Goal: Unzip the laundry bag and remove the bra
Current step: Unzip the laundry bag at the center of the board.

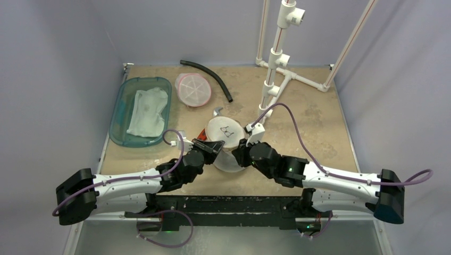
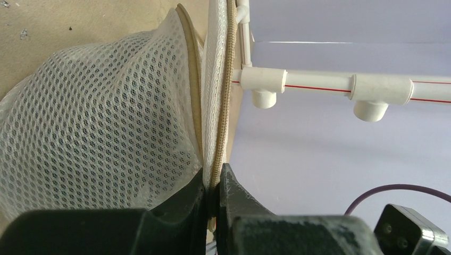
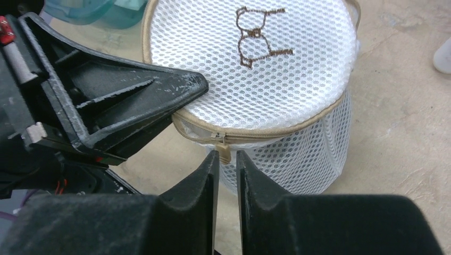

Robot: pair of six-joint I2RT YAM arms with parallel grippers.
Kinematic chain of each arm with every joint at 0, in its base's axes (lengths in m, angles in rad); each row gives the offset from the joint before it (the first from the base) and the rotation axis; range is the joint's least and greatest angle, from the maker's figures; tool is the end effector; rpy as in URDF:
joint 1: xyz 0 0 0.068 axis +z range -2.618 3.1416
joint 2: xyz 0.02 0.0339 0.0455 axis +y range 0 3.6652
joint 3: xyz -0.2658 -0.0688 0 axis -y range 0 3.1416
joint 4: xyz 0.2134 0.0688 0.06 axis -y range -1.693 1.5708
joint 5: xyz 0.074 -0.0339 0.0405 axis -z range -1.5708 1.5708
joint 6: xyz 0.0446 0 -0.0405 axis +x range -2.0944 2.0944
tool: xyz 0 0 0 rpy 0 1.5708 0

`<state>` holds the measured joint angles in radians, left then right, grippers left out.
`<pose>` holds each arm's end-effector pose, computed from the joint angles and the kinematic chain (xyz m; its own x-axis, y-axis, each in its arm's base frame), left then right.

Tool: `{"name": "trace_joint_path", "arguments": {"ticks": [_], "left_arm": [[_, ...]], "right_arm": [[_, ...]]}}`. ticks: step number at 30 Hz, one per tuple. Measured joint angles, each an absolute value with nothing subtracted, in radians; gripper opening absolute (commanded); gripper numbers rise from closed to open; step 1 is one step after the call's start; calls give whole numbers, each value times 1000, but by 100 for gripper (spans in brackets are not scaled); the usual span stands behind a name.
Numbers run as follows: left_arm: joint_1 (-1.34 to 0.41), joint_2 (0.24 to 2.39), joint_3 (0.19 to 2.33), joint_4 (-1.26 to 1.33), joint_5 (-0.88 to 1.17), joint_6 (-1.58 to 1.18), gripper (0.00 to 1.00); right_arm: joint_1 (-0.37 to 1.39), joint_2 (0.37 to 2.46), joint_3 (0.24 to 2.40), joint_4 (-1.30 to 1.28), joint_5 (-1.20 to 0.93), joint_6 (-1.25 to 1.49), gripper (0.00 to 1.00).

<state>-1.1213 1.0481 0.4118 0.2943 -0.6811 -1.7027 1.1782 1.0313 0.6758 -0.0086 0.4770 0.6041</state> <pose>0.1109 -0.1652 0.2288 -0.4190 -0.9040 -0.0854 -0.2026 0.1848 -0.9617 0.0995 0.1867 0.2831 -0.4851 0.1474 -0.8619 -0.4630 0.7928 0.3962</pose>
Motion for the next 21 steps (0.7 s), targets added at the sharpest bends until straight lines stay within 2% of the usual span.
{"name": "trace_joint_path", "arguments": {"ticks": [7, 11, 16, 21], "left_arm": [[-1121, 1044, 412, 289, -682, -1703, 0], [-1121, 1044, 412, 289, -682, -1703, 0], [-1121, 1044, 412, 289, -682, -1703, 0], [-1121, 1044, 412, 289, -681, -1703, 0]], "right_arm": [[1178, 985, 676, 6, 477, 601, 42], [1178, 1009, 676, 8, 476, 602, 43], [1178, 1054, 676, 4, 476, 603, 39], [1178, 1061, 676, 6, 474, 603, 25]]}}
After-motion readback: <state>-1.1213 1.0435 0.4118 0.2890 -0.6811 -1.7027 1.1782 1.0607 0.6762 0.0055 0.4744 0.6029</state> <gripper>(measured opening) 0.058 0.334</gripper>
